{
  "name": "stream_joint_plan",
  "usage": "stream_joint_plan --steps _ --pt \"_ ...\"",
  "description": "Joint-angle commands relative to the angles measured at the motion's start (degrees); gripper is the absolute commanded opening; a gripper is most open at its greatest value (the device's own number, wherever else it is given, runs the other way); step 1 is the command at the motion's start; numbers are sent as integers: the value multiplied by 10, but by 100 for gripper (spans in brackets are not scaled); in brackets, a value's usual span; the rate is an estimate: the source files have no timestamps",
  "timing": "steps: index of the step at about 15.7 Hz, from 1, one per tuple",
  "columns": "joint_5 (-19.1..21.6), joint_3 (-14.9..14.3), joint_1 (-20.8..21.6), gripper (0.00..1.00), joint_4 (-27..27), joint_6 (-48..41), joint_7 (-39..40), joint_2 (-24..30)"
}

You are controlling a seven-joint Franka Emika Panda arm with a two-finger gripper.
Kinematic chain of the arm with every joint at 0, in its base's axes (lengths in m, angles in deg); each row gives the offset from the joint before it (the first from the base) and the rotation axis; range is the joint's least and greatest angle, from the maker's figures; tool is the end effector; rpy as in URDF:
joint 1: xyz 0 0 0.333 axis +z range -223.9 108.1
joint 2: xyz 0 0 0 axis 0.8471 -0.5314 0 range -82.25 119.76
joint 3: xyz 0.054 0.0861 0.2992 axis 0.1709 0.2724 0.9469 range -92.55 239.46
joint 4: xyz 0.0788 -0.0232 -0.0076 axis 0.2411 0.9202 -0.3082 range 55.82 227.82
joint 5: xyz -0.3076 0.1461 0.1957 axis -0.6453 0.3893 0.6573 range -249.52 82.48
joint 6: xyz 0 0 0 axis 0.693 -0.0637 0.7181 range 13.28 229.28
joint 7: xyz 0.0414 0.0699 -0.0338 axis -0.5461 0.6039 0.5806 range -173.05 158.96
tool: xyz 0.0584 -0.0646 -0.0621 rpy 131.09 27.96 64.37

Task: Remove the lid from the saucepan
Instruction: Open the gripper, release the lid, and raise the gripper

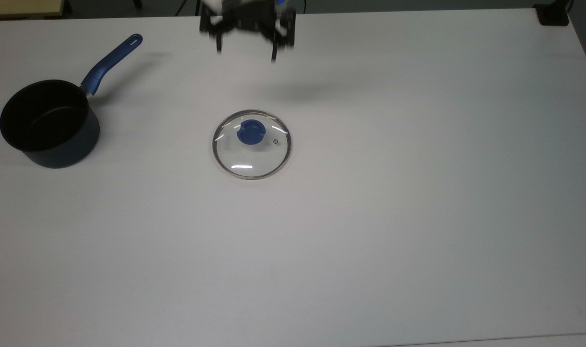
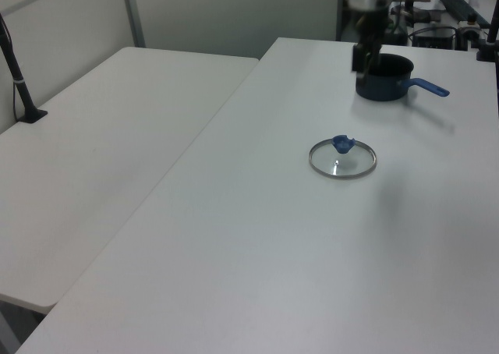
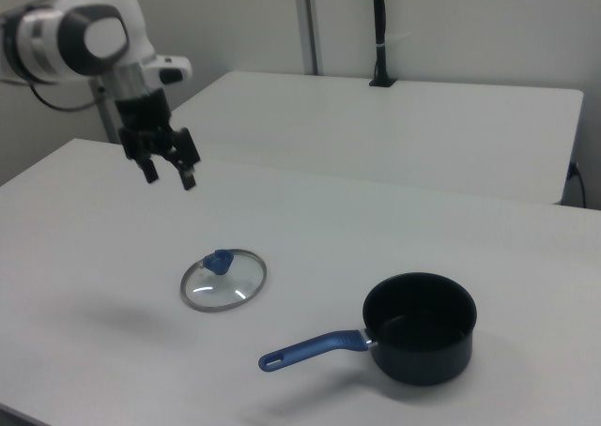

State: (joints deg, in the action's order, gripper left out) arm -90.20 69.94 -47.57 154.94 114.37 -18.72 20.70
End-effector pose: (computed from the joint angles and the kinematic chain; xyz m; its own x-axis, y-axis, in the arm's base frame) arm 0.5479 0.0545 0.5499 0.9980 -0.0629 0.0030 -0.0629 -0.9915 0.1139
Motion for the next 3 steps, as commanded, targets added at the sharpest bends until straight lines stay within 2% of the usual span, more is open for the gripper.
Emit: stream_joint_plan --steps 1,3 --pt "28 -8 -2 100 2 -34 13 31" --pt "28 -12 -6 100 -3 -35 12 31"
